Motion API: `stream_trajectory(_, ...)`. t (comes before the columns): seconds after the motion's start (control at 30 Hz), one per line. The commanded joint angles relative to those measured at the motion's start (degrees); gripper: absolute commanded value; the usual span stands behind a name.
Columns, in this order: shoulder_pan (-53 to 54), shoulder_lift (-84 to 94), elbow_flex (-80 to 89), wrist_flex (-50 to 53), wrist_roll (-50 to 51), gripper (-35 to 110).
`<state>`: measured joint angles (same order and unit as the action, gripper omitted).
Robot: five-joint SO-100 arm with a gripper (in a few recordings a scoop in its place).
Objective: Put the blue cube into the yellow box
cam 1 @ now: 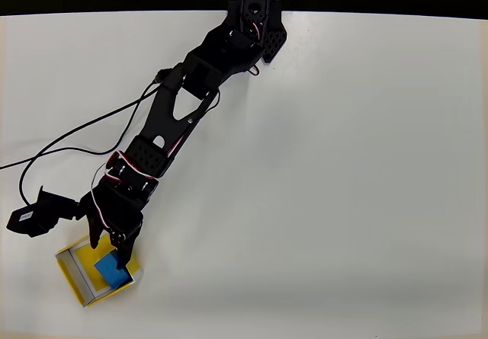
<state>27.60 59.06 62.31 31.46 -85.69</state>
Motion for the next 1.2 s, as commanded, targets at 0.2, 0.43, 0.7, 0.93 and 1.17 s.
stream_trajectory(0.2, -3.5, 31.7, 23.2, -9.5, -4.8, 29)
stream_trajectory(0.43, -8.3, 44.6, 41.0, -22.8, -5.4, 30)
stream_trajectory(0.7, -15.6, 60.0, 61.5, -35.7, -6.2, 31)
stream_trajectory(0.93, -22.2, 73.8, 76.4, -37.7, -7.0, 31)
stream_trajectory(1.17, -25.9, 89.1, 90.0, -33.0, -7.7, 32)
